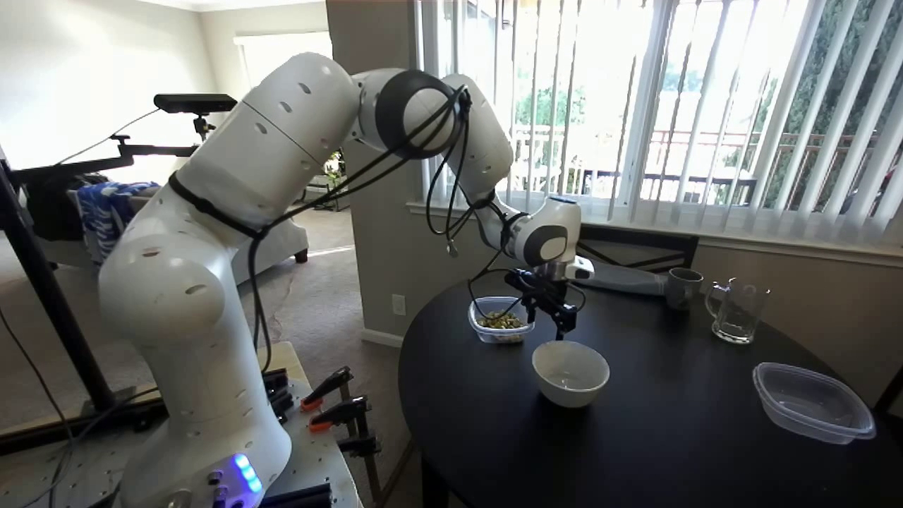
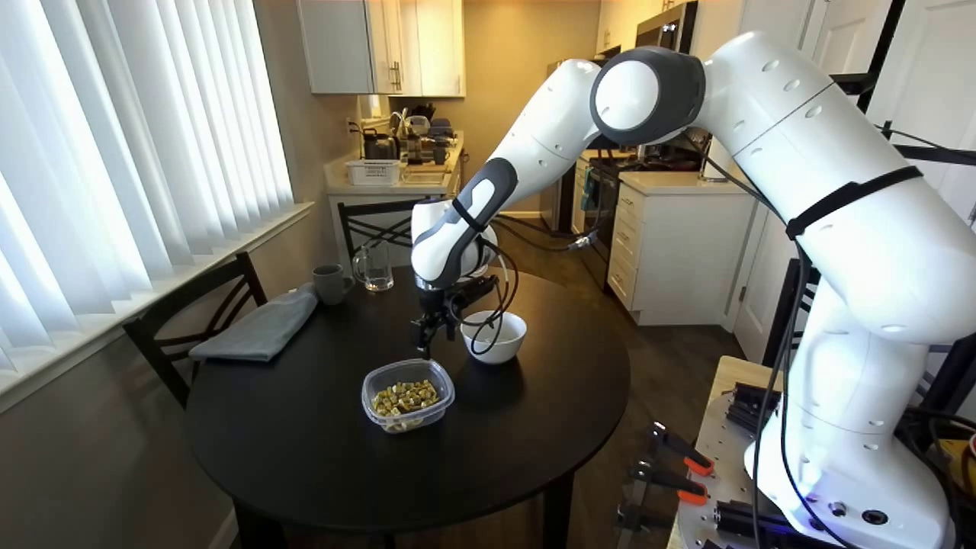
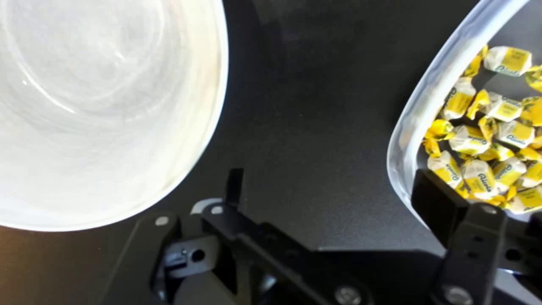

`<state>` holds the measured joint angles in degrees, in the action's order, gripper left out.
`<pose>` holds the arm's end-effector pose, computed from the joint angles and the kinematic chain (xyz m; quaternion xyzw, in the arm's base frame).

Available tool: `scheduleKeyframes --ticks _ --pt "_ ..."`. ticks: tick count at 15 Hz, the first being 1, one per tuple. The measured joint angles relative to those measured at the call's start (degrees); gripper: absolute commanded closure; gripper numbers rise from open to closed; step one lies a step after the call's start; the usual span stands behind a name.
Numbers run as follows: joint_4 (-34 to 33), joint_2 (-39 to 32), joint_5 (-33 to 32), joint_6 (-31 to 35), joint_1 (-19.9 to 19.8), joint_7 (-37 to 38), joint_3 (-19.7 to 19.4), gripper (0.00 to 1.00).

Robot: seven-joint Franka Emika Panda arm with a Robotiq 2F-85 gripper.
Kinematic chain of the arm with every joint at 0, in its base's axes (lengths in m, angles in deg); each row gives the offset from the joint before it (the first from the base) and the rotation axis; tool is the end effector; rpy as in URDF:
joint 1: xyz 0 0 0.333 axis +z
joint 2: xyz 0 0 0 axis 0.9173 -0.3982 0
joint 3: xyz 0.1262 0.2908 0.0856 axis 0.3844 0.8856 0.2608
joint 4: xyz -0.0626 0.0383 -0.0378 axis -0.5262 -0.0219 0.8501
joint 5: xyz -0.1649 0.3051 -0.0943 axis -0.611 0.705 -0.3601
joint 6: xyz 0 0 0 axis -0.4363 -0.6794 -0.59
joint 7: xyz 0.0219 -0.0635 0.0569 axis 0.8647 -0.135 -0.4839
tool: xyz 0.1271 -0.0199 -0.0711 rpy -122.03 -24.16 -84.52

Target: Pour the sweets from the left bowl to the right bowl

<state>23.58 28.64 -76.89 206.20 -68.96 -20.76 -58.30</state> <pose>0.6611 0.0074 0.1267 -0.9997 -0.0208 -0.0032 0.0120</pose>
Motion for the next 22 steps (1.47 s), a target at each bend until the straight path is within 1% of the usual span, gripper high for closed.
scheduleKeyframes --ticks 5,10,15,18,22 --pt "7.5 5.5 1.5 -0.1 -0.4 -2.0 2.2 0.0" --pt "14.0 10.5 2.8 -0.6 -0.3 -2.1 3.8 0.0" --pt "15.2 11.2 6.5 -0.1 -0.1 -1.9 3.9 0.0" --pt "15.3 10.7 9.1 2.0 -0.1 -0.8 3.9 0.0" --pt "15.1 8.9 10.6 4.6 -0.1 0.7 2.8 0.0"
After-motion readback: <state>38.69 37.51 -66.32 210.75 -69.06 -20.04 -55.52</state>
